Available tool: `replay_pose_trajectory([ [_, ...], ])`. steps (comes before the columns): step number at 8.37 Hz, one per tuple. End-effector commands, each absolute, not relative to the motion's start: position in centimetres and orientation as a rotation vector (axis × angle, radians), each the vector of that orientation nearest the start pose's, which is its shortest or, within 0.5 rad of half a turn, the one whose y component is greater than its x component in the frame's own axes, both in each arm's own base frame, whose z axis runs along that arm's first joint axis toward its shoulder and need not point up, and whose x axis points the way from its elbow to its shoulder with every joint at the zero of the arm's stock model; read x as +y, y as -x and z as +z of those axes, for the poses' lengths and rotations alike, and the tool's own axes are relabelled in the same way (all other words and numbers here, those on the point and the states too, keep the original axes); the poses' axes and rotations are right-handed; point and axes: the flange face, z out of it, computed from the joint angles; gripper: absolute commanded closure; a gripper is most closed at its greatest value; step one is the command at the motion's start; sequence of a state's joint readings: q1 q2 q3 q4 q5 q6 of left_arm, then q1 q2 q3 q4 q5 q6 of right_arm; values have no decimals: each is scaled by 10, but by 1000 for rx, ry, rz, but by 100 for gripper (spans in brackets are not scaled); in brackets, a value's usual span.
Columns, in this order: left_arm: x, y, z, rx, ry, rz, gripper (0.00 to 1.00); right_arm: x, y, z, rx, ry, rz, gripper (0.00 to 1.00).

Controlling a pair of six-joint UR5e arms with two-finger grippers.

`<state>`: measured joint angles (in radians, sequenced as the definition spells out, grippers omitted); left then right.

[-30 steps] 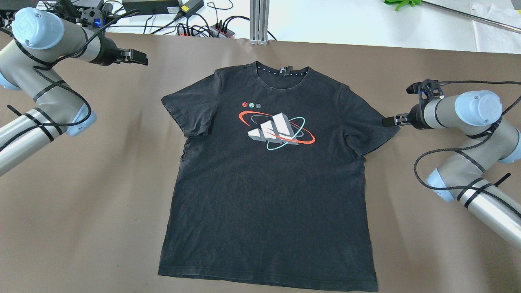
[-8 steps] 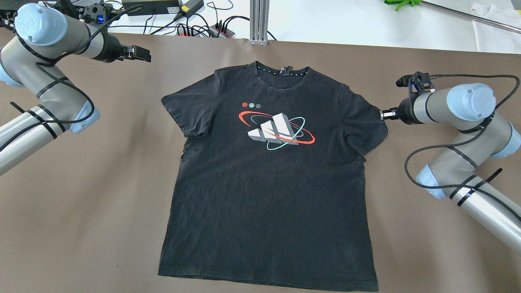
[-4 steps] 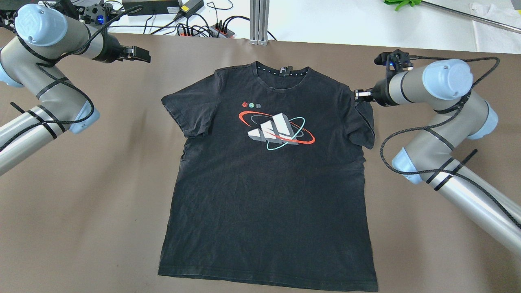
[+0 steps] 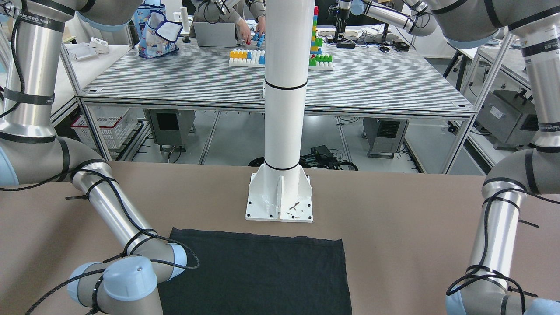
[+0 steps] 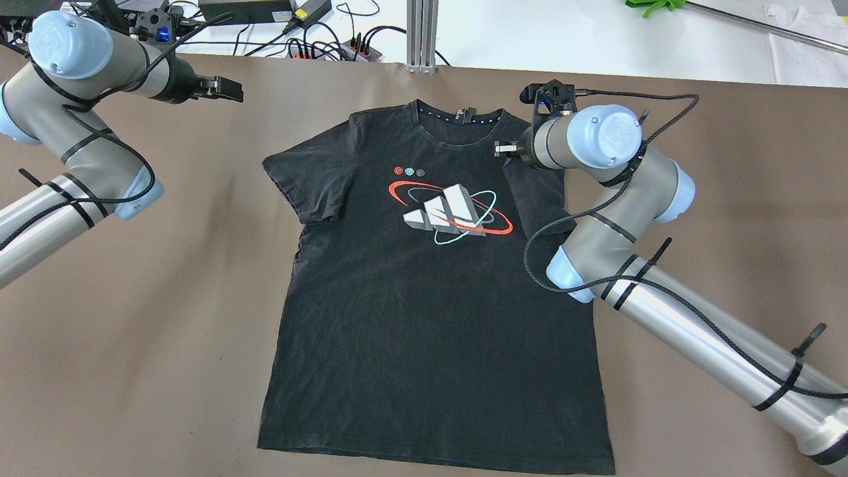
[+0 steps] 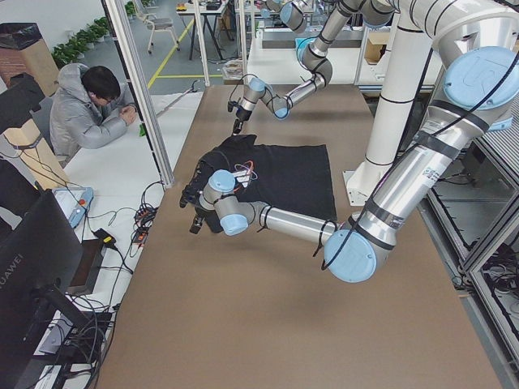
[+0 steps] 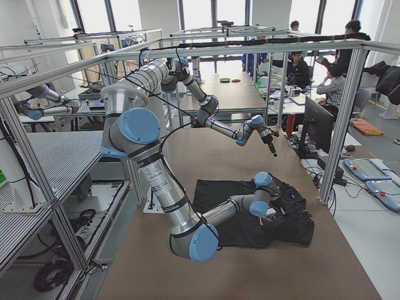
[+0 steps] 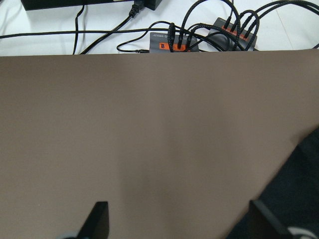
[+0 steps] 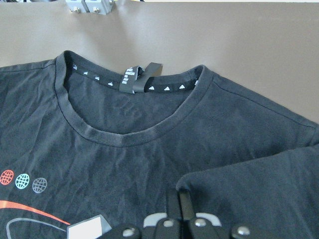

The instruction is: Fold clothes

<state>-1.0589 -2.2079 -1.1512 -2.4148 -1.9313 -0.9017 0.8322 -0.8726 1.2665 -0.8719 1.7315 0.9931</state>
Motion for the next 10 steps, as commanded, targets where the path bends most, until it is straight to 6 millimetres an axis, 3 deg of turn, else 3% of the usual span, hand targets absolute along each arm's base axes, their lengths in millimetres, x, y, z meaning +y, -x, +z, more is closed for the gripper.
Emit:
replay_pose_trajectory([
  [1,-714,-298,377,923,-588,-155,0,-648,466,280,-897,-623,152,100],
  [3,-714,-299,376,922,-589,-156,0,-647,468,281,-896,-624,159,100],
  [4,-716,-300,372,908,-610,-169,0,-647,468,281,-898,-627,160,58],
  [5,-714,-307,375,902,-608,-167,0,-645,466,289,-893,-623,158,6],
  [10,-713,-310,371,917,-610,-171,0,-654,445,300,-909,-585,153,6],
])
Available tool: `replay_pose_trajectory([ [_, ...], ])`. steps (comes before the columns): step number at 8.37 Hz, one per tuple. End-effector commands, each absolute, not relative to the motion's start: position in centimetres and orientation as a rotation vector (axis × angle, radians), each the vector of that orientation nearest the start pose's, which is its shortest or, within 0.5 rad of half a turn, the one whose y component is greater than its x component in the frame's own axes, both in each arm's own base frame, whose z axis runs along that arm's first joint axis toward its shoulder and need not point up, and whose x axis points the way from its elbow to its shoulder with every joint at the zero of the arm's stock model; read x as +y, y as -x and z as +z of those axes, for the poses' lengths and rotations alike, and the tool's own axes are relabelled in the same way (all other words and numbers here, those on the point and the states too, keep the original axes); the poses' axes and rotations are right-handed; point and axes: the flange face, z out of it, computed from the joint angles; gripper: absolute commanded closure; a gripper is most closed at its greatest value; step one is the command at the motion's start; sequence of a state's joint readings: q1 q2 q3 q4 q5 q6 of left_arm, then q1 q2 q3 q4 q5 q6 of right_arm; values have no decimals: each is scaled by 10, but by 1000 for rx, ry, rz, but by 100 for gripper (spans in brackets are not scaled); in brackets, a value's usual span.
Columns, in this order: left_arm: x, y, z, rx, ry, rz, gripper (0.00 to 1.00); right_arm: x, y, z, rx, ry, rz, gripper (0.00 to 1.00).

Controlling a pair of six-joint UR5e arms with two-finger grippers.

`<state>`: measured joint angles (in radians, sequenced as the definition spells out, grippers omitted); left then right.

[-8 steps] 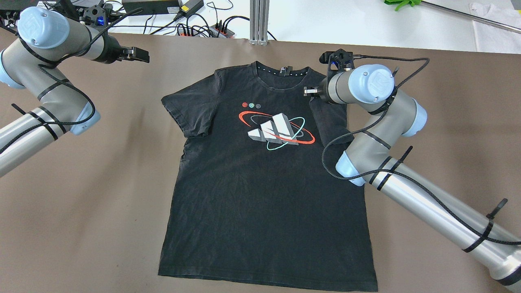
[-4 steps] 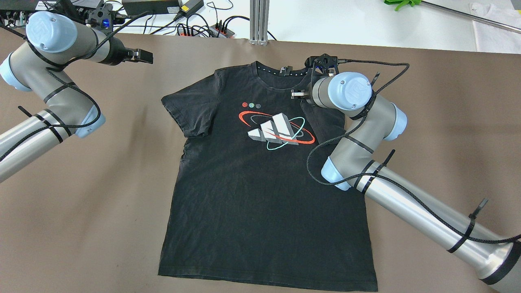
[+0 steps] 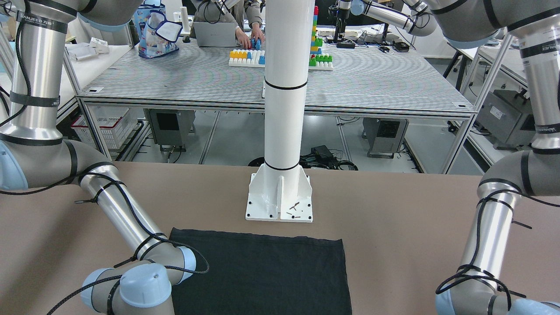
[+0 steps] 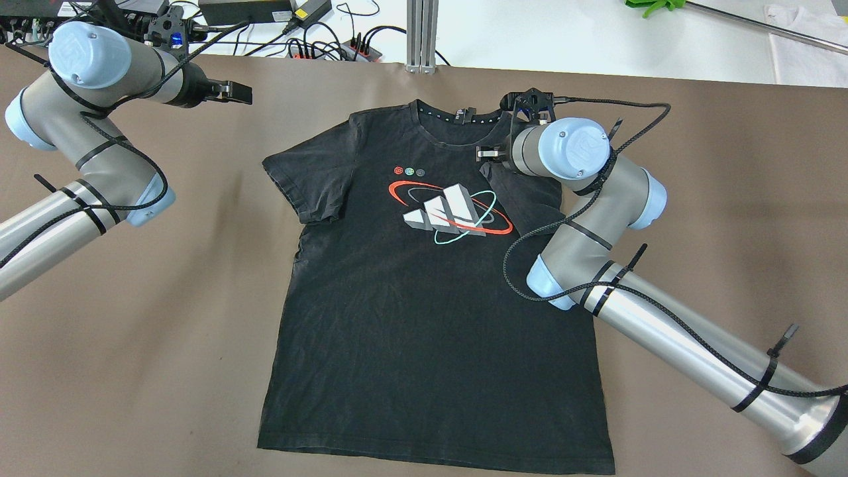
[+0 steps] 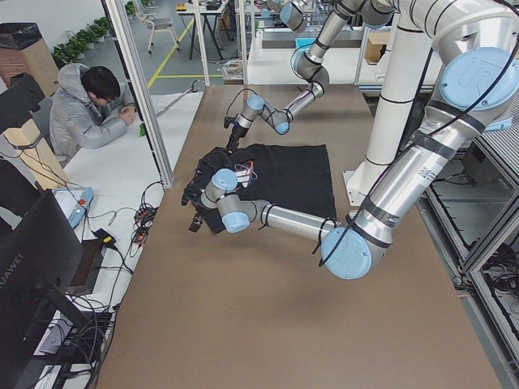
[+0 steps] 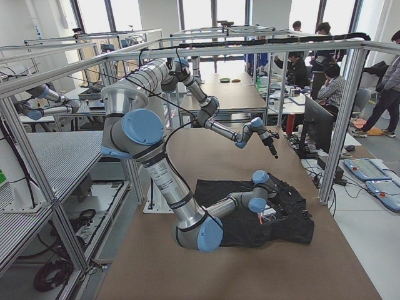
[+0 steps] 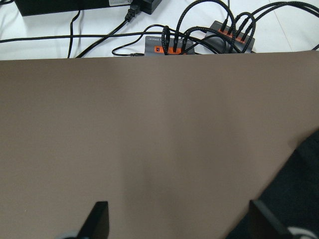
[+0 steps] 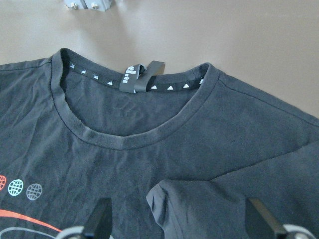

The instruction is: Fold clothes

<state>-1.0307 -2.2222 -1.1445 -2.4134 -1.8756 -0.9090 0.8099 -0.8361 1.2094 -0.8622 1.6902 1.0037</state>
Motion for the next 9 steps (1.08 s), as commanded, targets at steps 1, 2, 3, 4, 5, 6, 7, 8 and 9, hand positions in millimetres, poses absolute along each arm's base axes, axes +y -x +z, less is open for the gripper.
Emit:
replay_pose_trajectory([
  [1,-702,-325,368,960,-593,-189,0,-655,440,298,-925,-572,150,6],
  [2,-685,-354,367,1009,-572,-190,0,-653,432,304,-935,-555,146,6],
  [3,-673,-378,363,1027,-552,-198,0,-647,421,313,-935,-553,149,6],
  [4,-662,-401,367,1004,-570,-197,0,-644,418,317,-936,-554,149,6],
  [5,-659,-409,374,979,-579,-187,0,-642,416,319,-936,-554,149,6],
  [6,-661,-410,380,961,-587,-161,0,-641,416,318,-937,-555,149,6],
  [7,-661,-411,382,948,-598,-134,0,-638,413,321,-938,-556,149,6],
  [8,-662,-412,388,941,-592,-131,0,-635,410,324,-939,-557,148,6],
  [9,-662,-414,394,928,-590,-120,0,-635,410,324,-937,-557,150,6],
])
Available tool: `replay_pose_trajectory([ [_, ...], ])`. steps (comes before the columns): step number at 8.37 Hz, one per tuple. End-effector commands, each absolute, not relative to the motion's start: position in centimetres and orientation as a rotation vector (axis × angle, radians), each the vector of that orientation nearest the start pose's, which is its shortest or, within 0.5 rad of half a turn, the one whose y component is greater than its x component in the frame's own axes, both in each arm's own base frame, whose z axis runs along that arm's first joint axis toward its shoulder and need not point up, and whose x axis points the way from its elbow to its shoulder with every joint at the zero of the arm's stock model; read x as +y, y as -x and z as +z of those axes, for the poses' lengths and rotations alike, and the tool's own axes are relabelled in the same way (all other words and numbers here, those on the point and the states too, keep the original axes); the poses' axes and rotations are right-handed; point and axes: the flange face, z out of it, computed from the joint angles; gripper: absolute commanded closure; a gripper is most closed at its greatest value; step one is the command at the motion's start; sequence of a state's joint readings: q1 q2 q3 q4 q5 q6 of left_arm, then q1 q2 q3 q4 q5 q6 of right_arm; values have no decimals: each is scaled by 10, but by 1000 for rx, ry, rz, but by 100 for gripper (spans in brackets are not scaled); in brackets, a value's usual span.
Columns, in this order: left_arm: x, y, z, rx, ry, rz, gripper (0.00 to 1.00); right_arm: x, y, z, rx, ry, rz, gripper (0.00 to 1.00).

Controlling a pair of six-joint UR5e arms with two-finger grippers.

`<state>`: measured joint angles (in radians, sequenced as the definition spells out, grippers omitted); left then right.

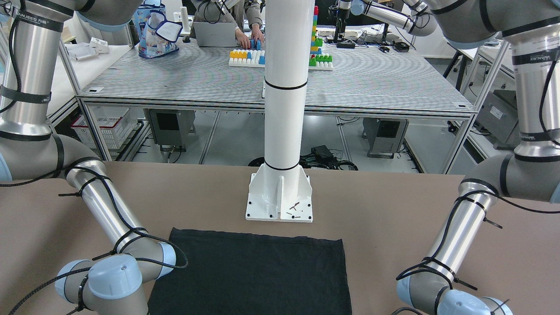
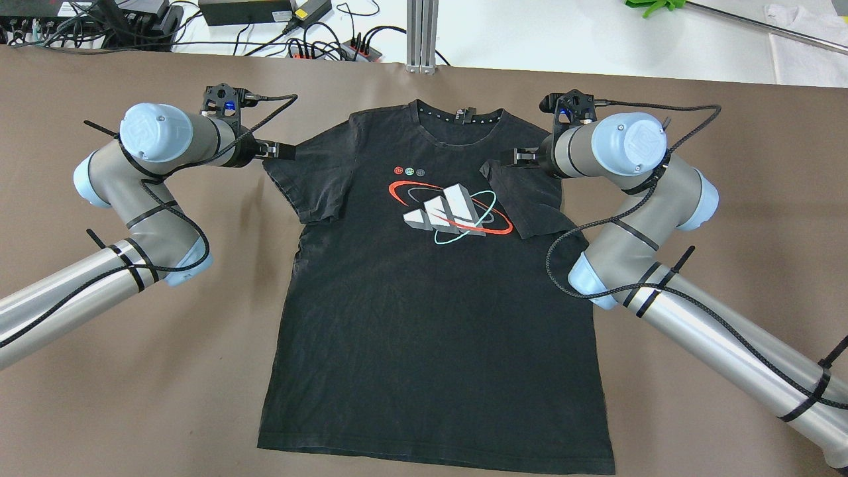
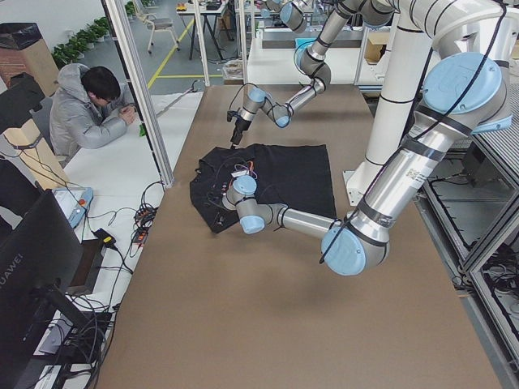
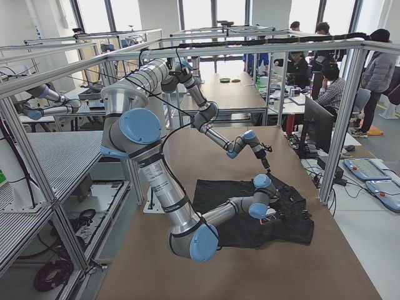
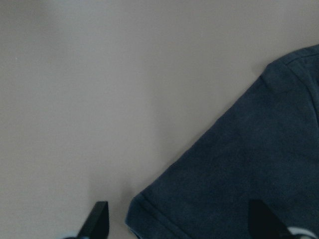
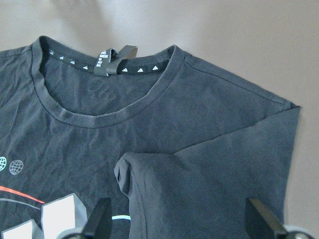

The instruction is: Fold clothes

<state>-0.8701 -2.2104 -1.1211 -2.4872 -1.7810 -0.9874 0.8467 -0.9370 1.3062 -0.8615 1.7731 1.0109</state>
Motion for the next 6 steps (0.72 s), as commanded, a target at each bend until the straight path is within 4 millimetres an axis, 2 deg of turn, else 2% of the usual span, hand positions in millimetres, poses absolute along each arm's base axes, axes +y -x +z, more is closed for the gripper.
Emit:
replay_pose_trajectory([
  [1,-662,-416,398,923,-589,-115,0,-634,411,324,-938,-556,148,6],
  [2,-663,-416,405,930,-595,-114,0,-635,410,323,-939,-559,149,6],
  [6,-666,-422,410,926,-592,-111,2,-634,411,325,-935,-556,149,6],
])
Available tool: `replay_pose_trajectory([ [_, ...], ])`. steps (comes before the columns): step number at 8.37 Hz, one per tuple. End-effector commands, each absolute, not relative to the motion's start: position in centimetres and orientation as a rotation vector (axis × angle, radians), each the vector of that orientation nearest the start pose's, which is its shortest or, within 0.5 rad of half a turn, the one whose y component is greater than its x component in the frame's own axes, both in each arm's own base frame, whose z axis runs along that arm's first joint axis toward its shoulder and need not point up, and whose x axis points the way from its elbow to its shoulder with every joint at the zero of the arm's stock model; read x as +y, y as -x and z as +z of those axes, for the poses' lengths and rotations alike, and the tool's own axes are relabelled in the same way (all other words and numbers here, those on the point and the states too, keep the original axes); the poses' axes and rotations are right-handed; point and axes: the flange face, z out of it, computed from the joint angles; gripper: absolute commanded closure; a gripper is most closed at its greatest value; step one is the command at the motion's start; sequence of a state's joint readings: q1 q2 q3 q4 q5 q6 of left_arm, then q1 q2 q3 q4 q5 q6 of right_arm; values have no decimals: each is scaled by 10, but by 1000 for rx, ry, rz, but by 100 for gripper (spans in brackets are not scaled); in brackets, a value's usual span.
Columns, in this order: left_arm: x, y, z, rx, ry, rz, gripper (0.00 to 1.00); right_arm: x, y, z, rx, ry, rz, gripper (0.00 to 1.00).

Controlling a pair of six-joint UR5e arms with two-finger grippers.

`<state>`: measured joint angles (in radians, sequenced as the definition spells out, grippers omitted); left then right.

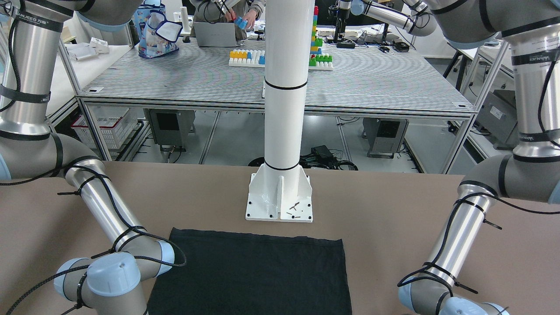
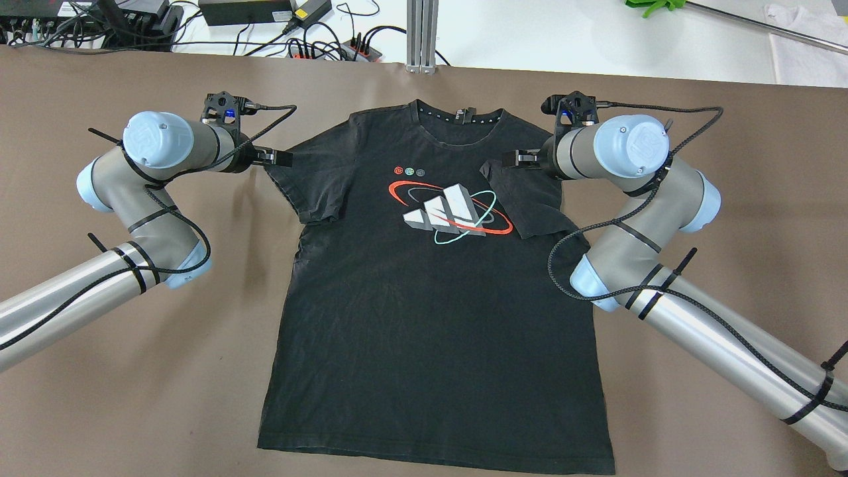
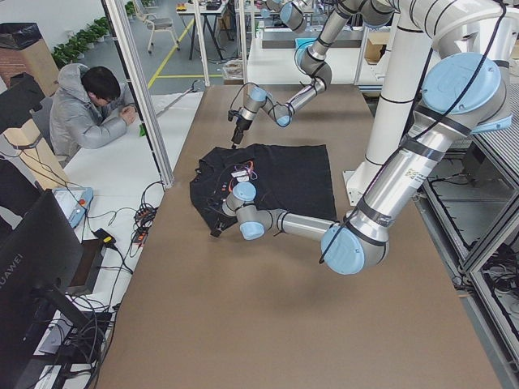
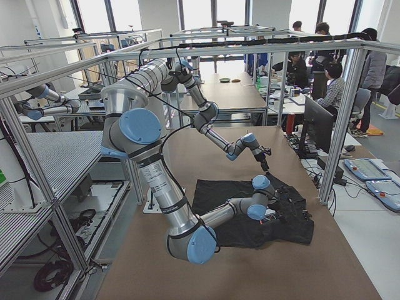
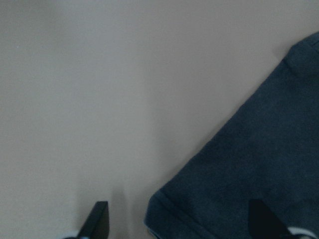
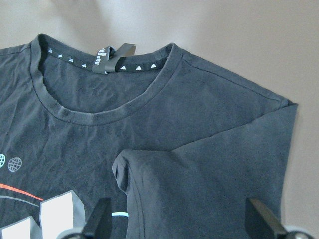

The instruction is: Fold clothes

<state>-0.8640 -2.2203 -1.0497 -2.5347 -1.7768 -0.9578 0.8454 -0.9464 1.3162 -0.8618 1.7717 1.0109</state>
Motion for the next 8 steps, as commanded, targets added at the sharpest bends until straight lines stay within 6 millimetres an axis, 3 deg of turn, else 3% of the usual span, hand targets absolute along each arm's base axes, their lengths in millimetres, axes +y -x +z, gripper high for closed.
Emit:
replay_pose_trajectory([
  [1,-666,-422,411,925,-591,-111,5,-634,411,325,-935,-556,149,6],
  [5,-665,-423,411,927,-591,-111,43,-633,410,320,-944,-563,149,6],
  [8,-662,-427,412,928,-587,-106,46,-633,410,321,-943,-562,149,6],
])
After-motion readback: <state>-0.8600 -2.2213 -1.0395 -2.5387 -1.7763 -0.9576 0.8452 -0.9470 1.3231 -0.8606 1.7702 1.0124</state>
